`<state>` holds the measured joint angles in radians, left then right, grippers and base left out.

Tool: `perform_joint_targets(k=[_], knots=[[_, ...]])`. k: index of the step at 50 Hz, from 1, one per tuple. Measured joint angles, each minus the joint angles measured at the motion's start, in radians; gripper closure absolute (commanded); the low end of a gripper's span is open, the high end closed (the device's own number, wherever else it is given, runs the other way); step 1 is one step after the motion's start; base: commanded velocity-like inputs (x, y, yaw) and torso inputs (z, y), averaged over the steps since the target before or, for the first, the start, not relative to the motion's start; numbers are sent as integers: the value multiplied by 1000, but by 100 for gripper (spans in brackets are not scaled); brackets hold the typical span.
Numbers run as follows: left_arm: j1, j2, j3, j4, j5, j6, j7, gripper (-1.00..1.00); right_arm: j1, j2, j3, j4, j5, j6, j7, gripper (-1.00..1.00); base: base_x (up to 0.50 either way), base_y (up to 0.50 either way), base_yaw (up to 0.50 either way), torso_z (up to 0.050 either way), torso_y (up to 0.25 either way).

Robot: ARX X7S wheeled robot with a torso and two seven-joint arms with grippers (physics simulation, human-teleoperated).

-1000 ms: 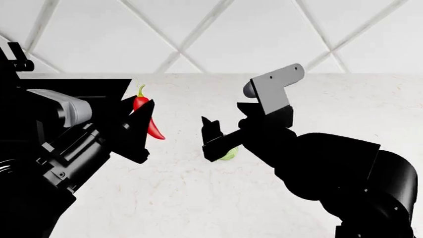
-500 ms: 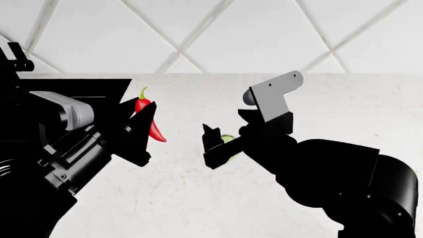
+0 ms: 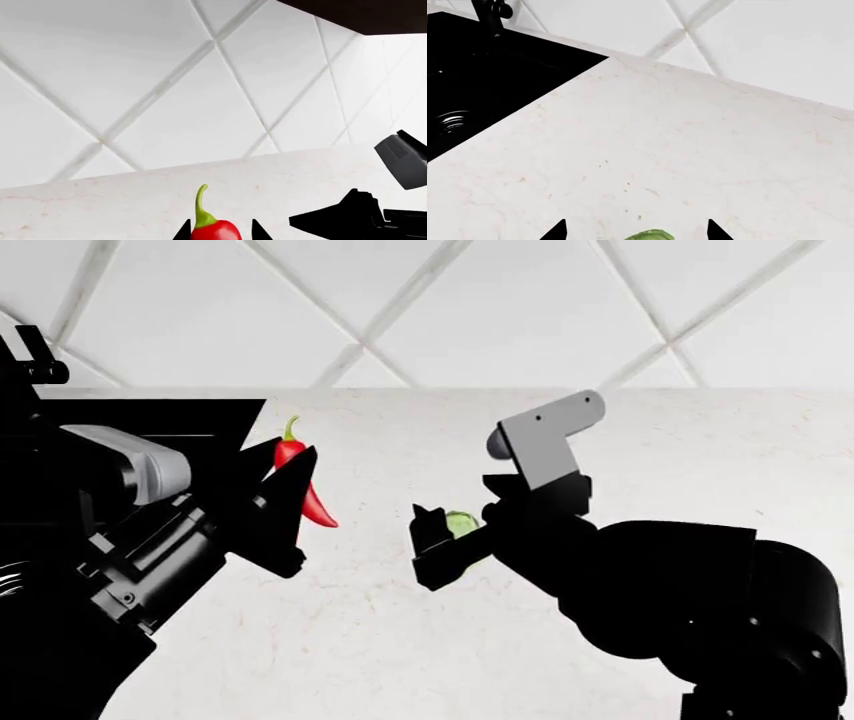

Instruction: Pick the chili pepper, brussel sprout from the counter and place them in the cabinet. Then close the cabinet.

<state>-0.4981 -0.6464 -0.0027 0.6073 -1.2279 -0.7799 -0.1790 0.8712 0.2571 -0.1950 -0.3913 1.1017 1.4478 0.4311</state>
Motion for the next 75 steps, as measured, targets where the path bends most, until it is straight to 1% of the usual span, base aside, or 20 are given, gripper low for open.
perform_joint_targets(k=[28,38,48,75], knots=[[9,-6,0,3,-1,11,1,100,25,3,8,55,124,66,132,-100,0,0,0,0,0],[9,-8,3,3,-1,13,4,100,9,81,-82,92,41,-49,-5,-100,0,0,0,0,0],[12,-9,4,3,1,18,7,100,9,111,-163,151,-44,-147,-107,-100,0,0,0,0,0],[19,-13,5,3,2,29,13,100,-24,123,-275,207,-137,-269,-208,-100,0,0,0,0,0]])
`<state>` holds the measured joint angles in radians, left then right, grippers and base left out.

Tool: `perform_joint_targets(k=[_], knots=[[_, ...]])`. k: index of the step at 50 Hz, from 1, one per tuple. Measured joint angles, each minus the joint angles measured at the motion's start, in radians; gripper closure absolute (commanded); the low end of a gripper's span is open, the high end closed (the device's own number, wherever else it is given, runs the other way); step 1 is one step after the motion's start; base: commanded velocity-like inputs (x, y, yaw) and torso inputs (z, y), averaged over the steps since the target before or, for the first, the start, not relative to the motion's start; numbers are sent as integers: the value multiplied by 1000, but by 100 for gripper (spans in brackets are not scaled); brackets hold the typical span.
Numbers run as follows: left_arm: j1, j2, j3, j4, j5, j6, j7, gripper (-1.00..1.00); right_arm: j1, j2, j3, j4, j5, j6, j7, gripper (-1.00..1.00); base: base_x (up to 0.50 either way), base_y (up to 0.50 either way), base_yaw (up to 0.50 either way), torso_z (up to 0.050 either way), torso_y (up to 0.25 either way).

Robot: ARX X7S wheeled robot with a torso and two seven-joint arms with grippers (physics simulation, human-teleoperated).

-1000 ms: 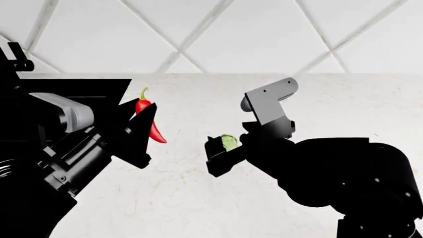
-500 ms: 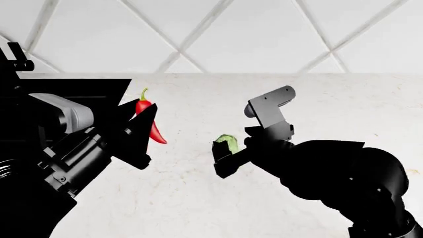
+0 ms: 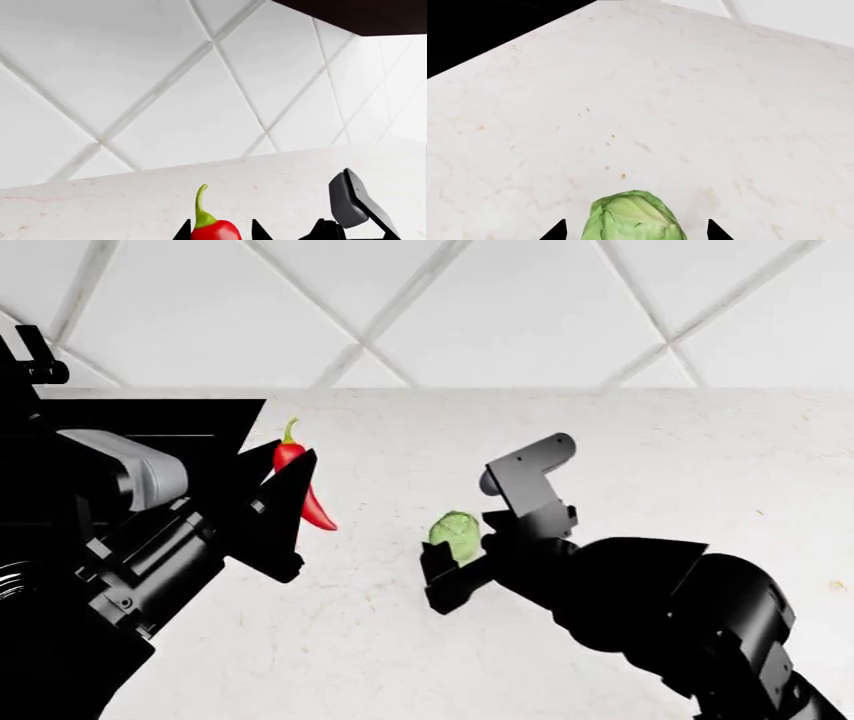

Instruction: Pick the chili pepper, brussel sprout from the counter and place them in the cabinet. Then close the cabinet.

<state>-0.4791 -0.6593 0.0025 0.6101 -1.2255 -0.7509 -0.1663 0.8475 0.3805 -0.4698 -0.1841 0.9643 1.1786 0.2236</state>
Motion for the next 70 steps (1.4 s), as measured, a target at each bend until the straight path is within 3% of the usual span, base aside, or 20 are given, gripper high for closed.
perform_joint_targets(k=[14,15,39,57,70], knots=[[-4,-1,4,-3,1,3,4,100,18,-11,-39,34,-35,-40,-32,-100,0,0,0,0,0],[-4,-1,5,-4,1,3,4,100,18,-12,-42,36,-37,-43,-35,100,0,0,0,0,0],[-7,-2,7,-12,-2,10,5,100,14,33,-77,-45,-100,-140,-31,100,0,0,0,0,0],[-12,-7,-6,8,-25,14,-19,100,38,121,114,-386,-36,-163,155,100,0,0,0,0,0],[24,-32,-75,85,-69,45,-56,100,22,181,290,-631,99,-173,309,100,0,0,0,0,0]])
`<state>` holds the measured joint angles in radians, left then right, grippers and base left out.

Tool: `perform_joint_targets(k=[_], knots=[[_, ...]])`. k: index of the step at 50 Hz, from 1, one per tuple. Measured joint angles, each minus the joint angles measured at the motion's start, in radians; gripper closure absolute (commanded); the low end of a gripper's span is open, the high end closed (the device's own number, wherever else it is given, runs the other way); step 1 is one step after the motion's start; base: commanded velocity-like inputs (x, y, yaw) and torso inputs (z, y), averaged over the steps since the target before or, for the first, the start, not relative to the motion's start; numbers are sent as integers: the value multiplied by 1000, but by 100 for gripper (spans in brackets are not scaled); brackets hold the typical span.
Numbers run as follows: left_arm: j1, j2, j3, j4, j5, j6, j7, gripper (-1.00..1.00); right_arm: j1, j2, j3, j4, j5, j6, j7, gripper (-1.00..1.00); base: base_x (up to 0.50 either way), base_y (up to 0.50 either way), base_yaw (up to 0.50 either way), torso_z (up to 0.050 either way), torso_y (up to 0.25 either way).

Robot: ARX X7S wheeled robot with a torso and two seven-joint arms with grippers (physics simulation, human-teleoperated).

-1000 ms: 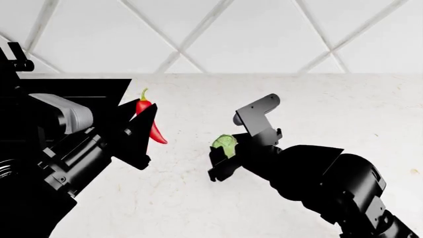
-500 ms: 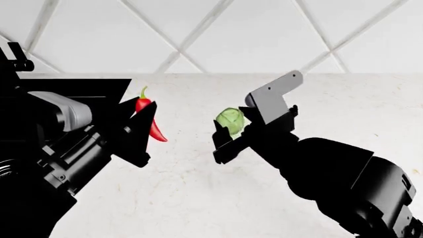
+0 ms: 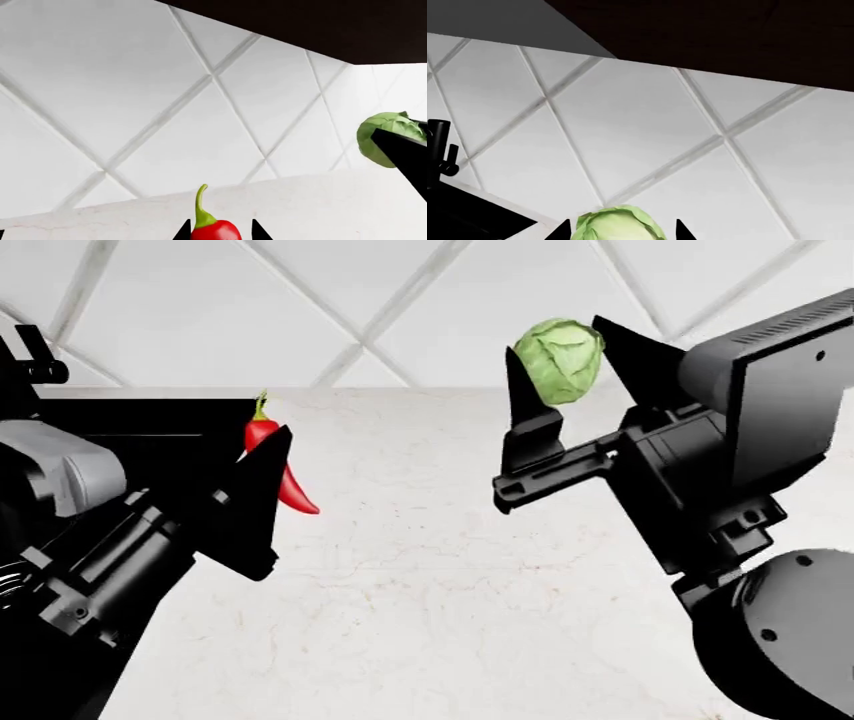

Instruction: Pick the chili pepper, brussel sprout from the counter and place them in the cabinet. Then close the cabinet.

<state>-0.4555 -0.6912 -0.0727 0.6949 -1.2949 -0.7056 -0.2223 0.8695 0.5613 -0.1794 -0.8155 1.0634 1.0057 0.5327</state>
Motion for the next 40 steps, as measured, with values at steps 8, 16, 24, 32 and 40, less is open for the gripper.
perform_joint_targets(k=[8,16,24,32,40], knots=[[20,-28,-63,63,-48,24,-29,100,-3,35,84,-95,87,-11,71,100,0,0,0,0,1],[28,-43,-96,95,-74,40,-45,100,-21,56,129,-140,123,-33,95,100,0,0,0,0,0],[35,-50,-114,115,-87,50,-52,100,-33,72,153,-164,150,-51,110,100,0,0,0,0,0],[40,-55,-122,129,-95,54,-56,100,-45,80,159,-175,153,-67,112,100,0,0,0,0,1],[39,-57,-119,136,-100,55,-58,100,-57,83,154,-179,129,-82,105,100,1,421,0,0,0]])
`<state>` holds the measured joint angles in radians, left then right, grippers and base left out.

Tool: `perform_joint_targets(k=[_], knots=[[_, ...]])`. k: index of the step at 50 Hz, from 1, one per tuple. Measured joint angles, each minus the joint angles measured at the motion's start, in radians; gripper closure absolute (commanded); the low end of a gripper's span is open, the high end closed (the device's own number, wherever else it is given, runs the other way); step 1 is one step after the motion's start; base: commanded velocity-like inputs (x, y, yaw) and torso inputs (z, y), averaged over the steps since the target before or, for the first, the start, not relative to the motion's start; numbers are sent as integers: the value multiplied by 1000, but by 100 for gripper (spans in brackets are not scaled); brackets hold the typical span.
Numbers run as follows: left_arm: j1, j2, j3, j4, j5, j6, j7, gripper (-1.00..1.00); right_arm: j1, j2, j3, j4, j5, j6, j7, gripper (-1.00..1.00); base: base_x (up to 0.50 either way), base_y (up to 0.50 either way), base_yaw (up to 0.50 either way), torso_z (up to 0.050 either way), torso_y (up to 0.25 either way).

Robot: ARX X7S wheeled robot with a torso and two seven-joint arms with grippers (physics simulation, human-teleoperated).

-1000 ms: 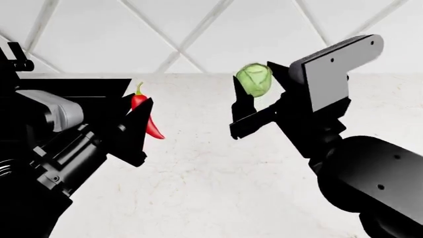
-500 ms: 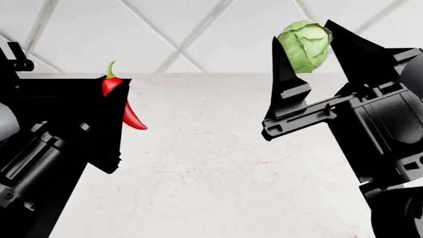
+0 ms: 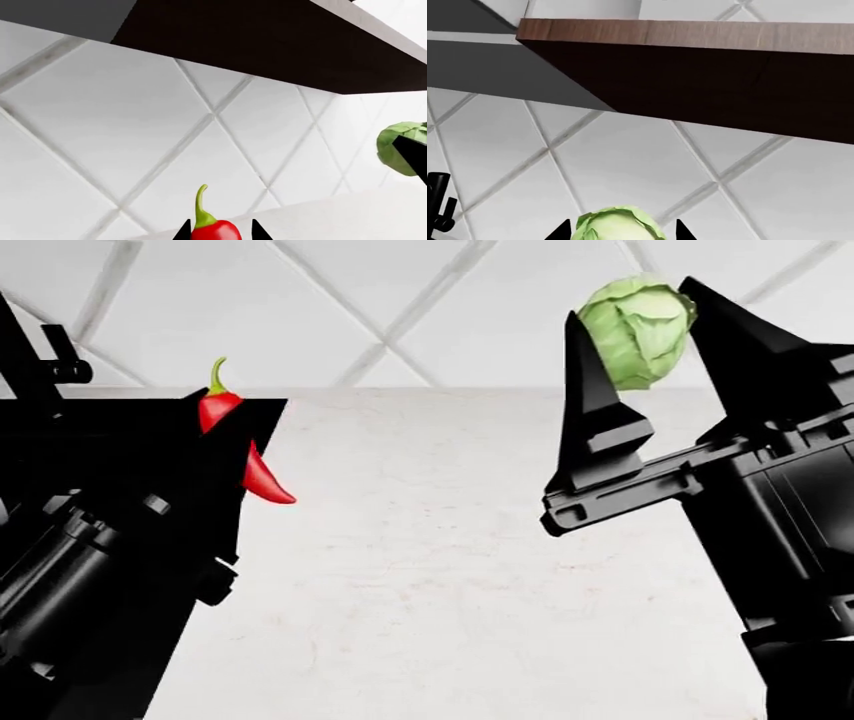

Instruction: Pick the chili pepper, brussel sprout from the counter and place them in the cabinet. Then close the cabinet.

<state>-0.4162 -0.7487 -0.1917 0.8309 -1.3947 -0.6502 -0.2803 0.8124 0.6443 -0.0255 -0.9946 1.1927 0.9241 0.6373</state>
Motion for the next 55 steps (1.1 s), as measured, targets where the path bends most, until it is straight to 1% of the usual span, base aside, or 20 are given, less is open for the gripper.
perform_joint_targets(k=[44,55], knots=[[-7,-15,8,14,-8,5,-9,100,-8,22,-42,-3,-6,-50,0,100,1,500,0,0,1],[-14,-17,13,12,-8,6,-13,100,-13,26,-53,-3,1,-64,-1,100,0,7,0,0,0]])
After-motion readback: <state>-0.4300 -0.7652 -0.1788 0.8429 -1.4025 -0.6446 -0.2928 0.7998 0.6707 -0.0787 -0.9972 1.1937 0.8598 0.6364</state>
